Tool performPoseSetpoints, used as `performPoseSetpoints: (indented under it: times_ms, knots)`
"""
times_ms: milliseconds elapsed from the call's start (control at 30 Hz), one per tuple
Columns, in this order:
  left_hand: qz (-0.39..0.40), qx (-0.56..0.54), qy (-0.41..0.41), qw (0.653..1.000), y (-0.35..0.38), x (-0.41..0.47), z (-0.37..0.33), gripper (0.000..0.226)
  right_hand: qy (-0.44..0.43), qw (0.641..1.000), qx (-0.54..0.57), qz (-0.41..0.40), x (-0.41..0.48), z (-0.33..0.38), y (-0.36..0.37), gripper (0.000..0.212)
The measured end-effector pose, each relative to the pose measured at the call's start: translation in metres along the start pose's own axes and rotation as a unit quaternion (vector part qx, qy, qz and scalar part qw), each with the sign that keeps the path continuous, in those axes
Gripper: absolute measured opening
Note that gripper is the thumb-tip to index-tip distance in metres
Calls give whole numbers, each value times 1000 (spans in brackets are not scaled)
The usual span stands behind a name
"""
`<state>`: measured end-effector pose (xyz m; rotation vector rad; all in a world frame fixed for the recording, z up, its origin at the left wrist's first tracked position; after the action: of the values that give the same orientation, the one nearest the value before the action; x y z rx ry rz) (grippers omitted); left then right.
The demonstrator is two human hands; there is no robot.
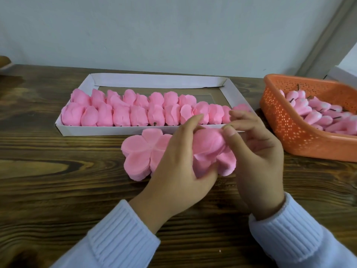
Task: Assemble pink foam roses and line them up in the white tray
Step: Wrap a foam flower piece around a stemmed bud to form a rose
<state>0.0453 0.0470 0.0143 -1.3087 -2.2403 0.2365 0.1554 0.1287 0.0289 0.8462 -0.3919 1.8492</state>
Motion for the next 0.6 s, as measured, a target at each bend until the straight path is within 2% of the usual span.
performPoseSetpoints:
  times_ms: [100,200,367,500,600]
  knots:
    - [11,-31,18,999,-4,-1,-5,84,-31,995,-83,44,0,0,-1,3]
    - [25,-73,23,997,-6,-1,-8,86,-17,988,-94,120,-2,-1,5,4]
    - [105,-156,-25,982,-1,-4,-9,93,80,976,64,191,-2,-1,11,6]
    - [116,-155,-54,980,1,-2,-6,88,132,964,141,182,-5,0,12,6]
    - [125,-146,-69,979,3,1,-5,76,125,967,147,166,-6,-1,12,6]
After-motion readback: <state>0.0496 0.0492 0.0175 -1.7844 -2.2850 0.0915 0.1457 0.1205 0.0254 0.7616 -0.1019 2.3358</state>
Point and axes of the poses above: each hand's wrist, its own x-axis towards the middle knuckle, its own y-axis out of the palm, z = x × y, the point moved 3 cm from there along x, towards the middle knuckle, and after that the axes turned 12 degrees about -y, right-handed, at the moved point
